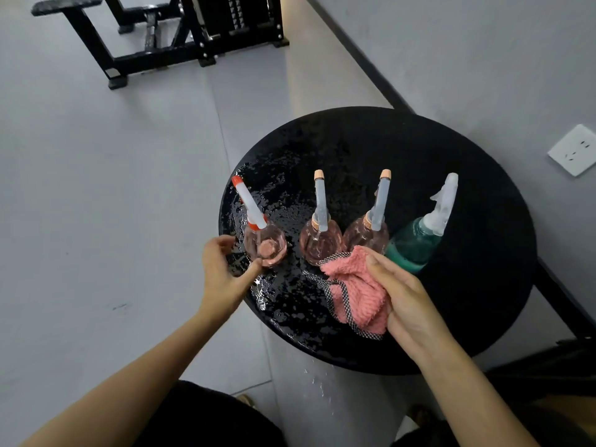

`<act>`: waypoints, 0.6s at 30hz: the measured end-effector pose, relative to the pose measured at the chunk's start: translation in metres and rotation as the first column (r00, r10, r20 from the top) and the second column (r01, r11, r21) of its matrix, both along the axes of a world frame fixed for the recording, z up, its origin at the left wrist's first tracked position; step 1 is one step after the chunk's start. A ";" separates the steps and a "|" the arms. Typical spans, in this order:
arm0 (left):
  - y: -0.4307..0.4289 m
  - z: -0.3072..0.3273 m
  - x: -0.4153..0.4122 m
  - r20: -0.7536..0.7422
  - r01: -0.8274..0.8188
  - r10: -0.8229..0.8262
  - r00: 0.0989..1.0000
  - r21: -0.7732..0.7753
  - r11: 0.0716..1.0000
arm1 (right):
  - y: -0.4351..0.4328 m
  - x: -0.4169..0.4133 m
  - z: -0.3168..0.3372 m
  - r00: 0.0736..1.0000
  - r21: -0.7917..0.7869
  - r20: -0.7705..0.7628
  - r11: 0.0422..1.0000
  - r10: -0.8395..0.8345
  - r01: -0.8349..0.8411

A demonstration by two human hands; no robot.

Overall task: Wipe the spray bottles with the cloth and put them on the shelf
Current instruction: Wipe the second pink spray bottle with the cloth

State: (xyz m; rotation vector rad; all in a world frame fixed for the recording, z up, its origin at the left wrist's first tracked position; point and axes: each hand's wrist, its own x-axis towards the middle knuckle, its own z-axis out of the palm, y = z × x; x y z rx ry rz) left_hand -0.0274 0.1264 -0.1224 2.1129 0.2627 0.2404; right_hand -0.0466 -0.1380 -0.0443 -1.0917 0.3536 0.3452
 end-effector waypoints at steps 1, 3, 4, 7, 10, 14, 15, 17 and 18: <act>-0.007 0.005 -0.007 0.052 -0.009 0.009 0.999 -0.001 1.000 | -0.002 -0.002 0.001 1.000 0.009 0.004 1.000 -0.001 0.001; -0.026 0.016 -0.019 0.112 0.051 -0.048 0.993 -0.030 0.998 | -0.006 -0.005 0.004 1.000 0.028 0.009 1.000 0.005 -0.005; -0.035 0.020 -0.023 0.112 0.106 -0.099 0.989 -0.056 0.993 | -0.008 -0.006 0.006 1.000 0.031 0.011 0.999 0.014 -0.014; -0.064 0.022 -0.019 -0.005 0.247 -0.249 0.968 -0.108 0.963 | -0.015 -0.010 0.009 0.999 0.023 0.015 0.999 0.031 -0.031; -0.083 0.017 0.001 -0.135 0.308 -0.328 0.935 -0.151 0.939 | -0.022 -0.013 0.009 0.999 0.027 0.009 0.999 0.034 -0.034; -0.086 -0.001 0.032 -0.233 0.344 -0.345 0.909 -0.047 0.938 | -0.027 -0.012 0.008 1.000 0.050 0.017 0.999 0.015 -0.016; -0.085 -0.004 0.037 -0.254 0.335 -0.339 0.906 -0.060 0.940 | -0.027 -0.011 0.008 1.000 0.058 0.015 0.998 0.010 -0.011; -0.084 -0.009 0.044 -0.286 0.323 -0.341 0.895 -0.111 0.940 | -0.028 -0.008 0.007 1.000 0.072 0.008 0.997 0.005 -0.005; -0.084 -0.013 0.046 -0.294 0.322 -0.345 0.891 -0.127 0.938 | -0.029 -0.007 0.006 1.000 0.078 0.002 0.997 0.002 -0.003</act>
